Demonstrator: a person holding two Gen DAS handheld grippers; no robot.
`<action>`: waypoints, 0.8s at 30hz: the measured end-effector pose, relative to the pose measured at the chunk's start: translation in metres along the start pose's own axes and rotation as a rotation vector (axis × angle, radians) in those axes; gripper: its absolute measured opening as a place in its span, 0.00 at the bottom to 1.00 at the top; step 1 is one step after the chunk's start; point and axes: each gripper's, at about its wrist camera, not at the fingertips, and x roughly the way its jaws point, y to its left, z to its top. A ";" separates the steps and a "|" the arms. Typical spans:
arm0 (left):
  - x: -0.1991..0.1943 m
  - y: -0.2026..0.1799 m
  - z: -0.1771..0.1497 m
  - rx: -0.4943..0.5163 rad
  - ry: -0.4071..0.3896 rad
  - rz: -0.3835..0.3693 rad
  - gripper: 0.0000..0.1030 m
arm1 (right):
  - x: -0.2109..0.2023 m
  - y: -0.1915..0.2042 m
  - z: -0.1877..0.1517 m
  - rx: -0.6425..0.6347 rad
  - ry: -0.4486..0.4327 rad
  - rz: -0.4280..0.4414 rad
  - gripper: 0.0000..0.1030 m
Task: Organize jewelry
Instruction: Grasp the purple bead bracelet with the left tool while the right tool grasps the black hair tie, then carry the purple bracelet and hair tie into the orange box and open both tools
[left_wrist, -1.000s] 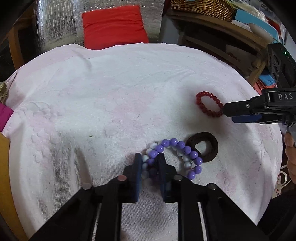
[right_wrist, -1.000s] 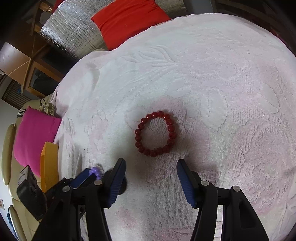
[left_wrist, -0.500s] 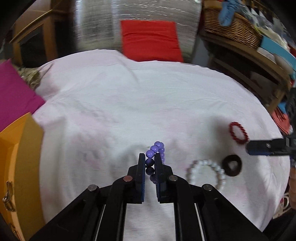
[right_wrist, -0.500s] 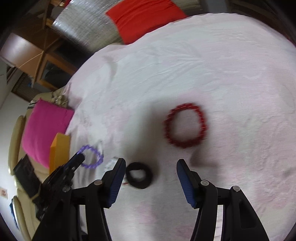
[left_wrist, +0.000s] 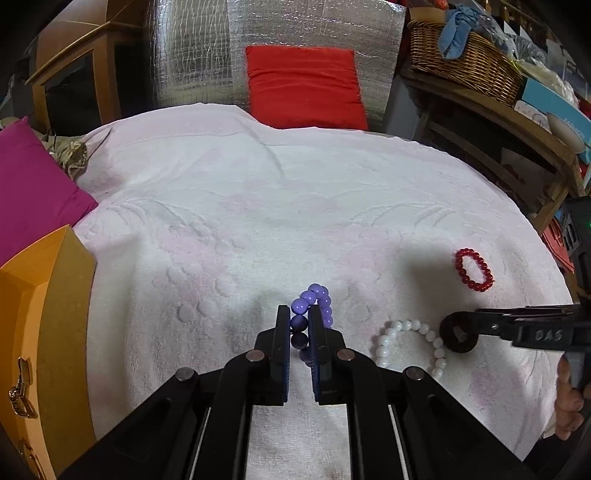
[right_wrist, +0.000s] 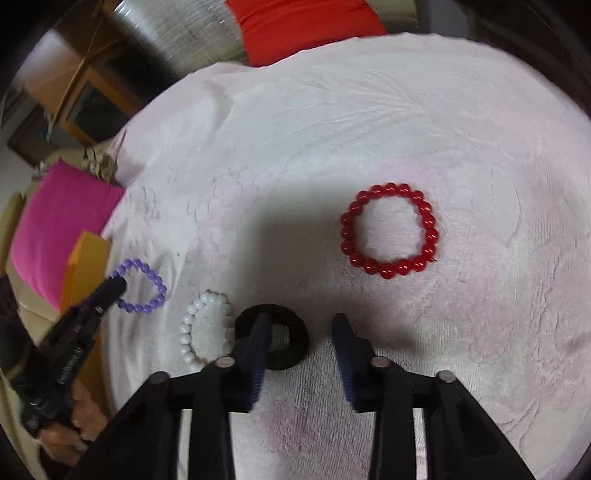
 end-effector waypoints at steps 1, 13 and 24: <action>-0.001 -0.001 0.000 0.002 -0.002 -0.002 0.09 | 0.001 0.004 -0.001 -0.025 0.002 0.007 0.19; -0.014 -0.007 0.001 0.003 -0.038 -0.003 0.09 | -0.023 -0.005 0.001 -0.025 -0.118 -0.026 0.09; -0.060 -0.012 -0.002 0.017 -0.161 0.128 0.09 | -0.038 0.018 -0.002 -0.014 -0.179 0.031 0.09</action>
